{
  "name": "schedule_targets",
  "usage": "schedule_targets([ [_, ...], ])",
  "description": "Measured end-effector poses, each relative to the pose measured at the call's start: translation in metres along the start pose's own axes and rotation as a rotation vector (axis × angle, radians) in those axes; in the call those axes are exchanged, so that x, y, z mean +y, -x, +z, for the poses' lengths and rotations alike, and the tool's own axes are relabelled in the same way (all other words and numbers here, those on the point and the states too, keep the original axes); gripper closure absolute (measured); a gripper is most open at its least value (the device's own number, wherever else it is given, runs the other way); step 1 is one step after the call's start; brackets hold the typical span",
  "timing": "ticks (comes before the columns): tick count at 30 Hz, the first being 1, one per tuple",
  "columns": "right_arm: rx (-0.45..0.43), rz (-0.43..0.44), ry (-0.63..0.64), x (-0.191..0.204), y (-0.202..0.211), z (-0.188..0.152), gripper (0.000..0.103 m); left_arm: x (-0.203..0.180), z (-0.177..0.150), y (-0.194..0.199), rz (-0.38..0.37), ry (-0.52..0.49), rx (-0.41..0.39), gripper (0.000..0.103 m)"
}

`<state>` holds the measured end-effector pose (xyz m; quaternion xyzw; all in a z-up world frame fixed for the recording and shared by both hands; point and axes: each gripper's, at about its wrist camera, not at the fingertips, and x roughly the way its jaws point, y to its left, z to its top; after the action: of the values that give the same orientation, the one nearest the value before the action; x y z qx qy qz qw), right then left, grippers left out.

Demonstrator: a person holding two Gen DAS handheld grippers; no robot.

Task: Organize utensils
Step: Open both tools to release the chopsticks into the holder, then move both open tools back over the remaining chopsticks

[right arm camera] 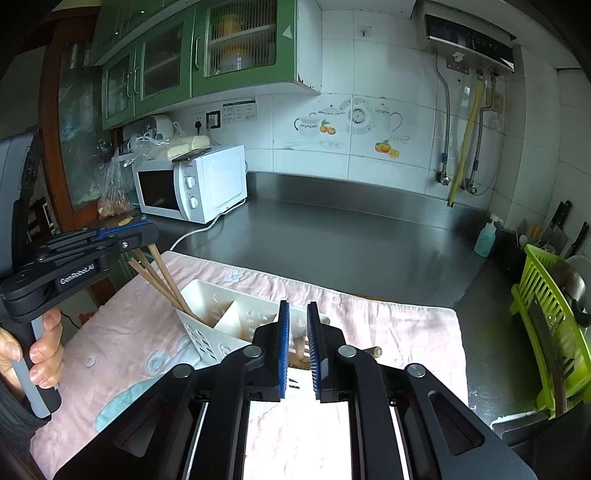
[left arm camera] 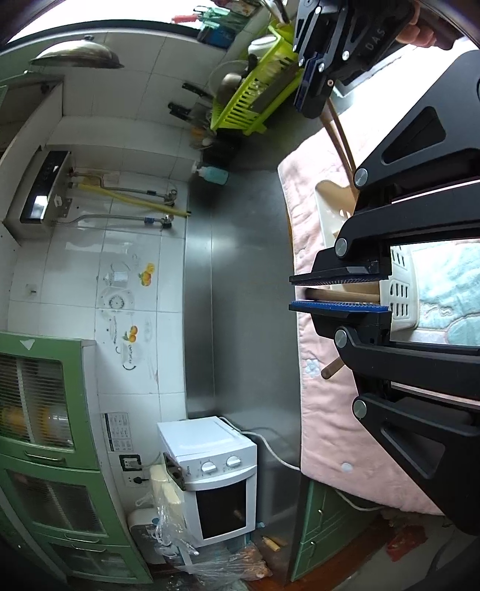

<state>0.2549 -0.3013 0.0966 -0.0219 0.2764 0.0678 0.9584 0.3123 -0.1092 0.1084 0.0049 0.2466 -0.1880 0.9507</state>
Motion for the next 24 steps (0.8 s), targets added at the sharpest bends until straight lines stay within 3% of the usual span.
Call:
schedule_targets([
  [8, -0.061, -0.019, 0.007, 0.01, 0.046, -0.013, 0.084, -0.003, -0.012, 0.049, -0.002, -0.01, -0.028, 0.09],
  [15, -0.035, -0.001, -0.01, 0.039, 0.088, -0.071, 0.084, -0.005, -0.059, 0.103, 0.021, -0.036, -0.006, 0.089],
  [16, -0.023, 0.002, -0.014, 0.042, 0.092, -0.082, 0.084, -0.005, -0.065, 0.108, 0.02, -0.035, -0.002, 0.086],
  [18, 0.004, 0.017, -0.02, 0.053, 0.098, -0.105, 0.084, -0.004, -0.081, 0.12, 0.031, -0.038, 0.009, 0.063],
  [24, 0.093, 0.024, -0.055, 0.079, 0.101, -0.176, 0.084, -0.004, -0.13, 0.154, 0.037, -0.066, 0.024, 0.059],
])
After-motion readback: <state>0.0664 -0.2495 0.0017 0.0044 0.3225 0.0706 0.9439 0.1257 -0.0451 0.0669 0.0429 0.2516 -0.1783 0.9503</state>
